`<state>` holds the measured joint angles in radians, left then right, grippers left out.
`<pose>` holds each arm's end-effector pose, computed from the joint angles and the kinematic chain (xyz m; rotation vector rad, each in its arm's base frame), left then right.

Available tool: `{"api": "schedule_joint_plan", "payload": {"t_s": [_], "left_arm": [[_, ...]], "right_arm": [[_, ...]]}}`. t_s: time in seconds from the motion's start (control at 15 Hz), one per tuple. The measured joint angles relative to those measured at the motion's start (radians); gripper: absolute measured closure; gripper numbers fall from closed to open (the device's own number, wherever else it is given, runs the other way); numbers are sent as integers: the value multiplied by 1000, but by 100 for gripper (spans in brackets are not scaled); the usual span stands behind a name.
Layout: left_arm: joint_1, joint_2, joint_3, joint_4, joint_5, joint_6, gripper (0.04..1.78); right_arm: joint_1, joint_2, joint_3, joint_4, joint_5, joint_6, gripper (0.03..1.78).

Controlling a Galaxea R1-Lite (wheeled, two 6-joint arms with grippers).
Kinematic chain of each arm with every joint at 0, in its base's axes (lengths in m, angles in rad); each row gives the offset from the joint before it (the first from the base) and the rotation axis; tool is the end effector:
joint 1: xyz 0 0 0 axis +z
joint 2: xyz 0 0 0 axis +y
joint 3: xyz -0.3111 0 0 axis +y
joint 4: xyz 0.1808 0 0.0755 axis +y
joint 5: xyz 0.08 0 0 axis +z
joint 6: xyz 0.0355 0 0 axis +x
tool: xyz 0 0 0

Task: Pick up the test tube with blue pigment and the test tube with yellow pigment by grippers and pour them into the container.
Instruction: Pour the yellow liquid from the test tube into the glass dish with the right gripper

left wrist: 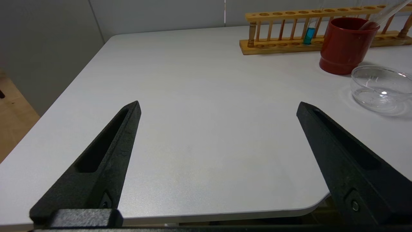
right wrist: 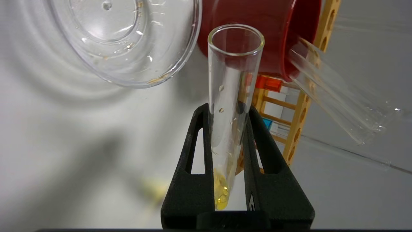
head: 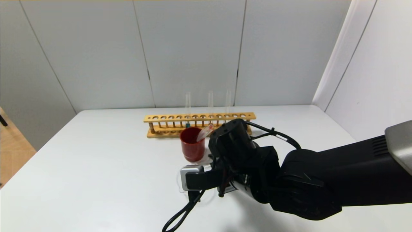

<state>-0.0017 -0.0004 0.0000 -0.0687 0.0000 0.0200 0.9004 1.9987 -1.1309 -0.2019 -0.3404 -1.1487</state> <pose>-0.0151 0.0000 0.0834 0.0199 -0.0691 -0.0010 0.2533 0.3004 0.1238 -1.4780 0.1842 0.8233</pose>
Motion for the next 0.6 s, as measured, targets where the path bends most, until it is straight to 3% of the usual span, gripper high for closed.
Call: {"api": "schedule_joint_plan", "payload": {"t_s": [0.2, 0.6], "left_arm": [[0, 0, 0, 0, 0, 0, 11], [0, 0, 0, 0, 0, 0, 11]], "right_arm": [[10, 9, -10, 11, -3, -6, 153], [12, 26, -40, 47, -64, -69, 153]]}}
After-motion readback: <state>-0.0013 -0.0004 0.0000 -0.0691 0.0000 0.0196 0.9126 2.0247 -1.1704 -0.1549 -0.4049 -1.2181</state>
